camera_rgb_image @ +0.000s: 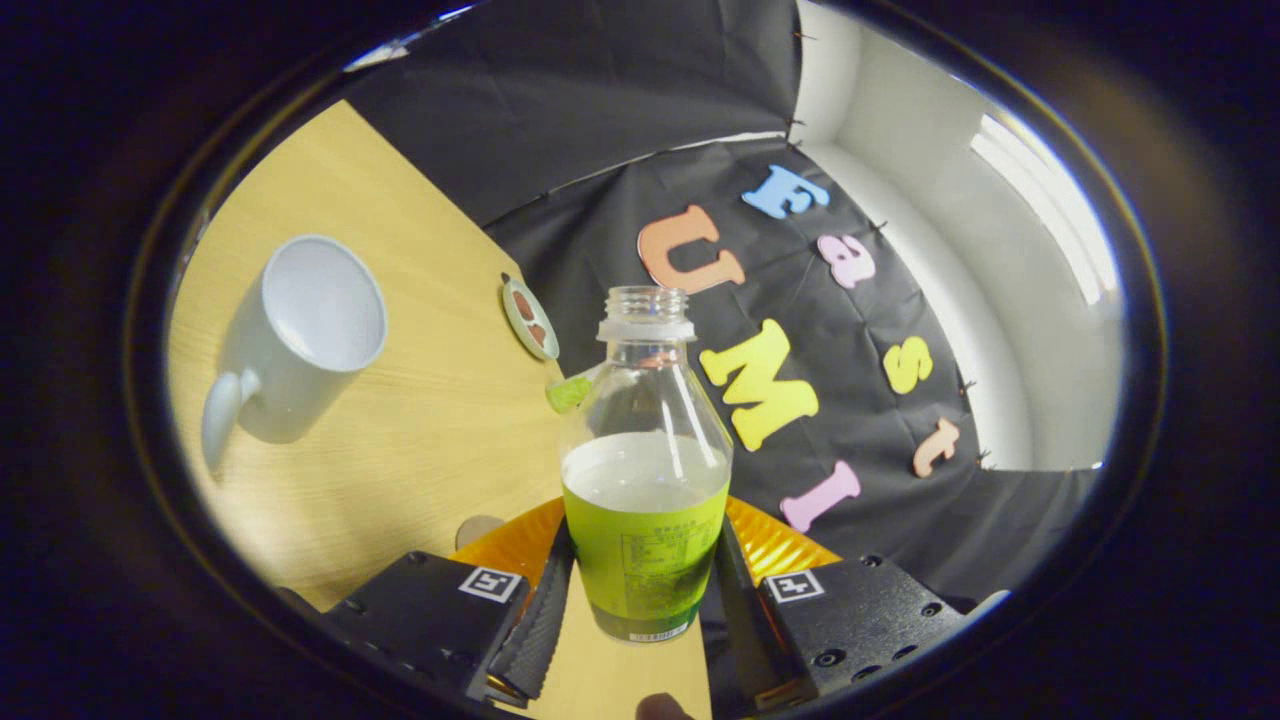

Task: Take the bottle from table, then pour the juice into the cup, finally place the bottle on the coaster

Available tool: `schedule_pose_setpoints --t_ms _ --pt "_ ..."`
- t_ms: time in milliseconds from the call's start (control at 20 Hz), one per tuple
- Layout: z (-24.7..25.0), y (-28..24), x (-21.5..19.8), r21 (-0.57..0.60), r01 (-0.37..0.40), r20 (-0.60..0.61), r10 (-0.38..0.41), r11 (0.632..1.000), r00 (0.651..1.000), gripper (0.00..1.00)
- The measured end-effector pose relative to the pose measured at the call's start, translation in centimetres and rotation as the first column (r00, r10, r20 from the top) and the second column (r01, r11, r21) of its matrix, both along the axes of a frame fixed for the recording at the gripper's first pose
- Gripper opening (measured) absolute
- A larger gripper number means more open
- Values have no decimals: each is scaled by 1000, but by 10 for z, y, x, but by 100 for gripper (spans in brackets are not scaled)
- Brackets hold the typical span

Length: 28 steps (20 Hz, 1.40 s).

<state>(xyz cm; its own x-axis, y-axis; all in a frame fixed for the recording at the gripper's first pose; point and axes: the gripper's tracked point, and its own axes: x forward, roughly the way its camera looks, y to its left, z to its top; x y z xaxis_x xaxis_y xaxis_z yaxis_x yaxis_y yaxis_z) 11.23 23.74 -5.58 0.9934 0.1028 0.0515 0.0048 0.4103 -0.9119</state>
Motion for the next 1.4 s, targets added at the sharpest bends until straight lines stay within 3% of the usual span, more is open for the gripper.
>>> schedule_pose_setpoints --t_ms 350,750,1400 --pt "-1 21 -11 -234 -16 143 51 972 988 74" --pt "2 21 5 -333 -3 146 54 943 988 74" --pt "16 21 2 -524 23 193 93 851 977 74"
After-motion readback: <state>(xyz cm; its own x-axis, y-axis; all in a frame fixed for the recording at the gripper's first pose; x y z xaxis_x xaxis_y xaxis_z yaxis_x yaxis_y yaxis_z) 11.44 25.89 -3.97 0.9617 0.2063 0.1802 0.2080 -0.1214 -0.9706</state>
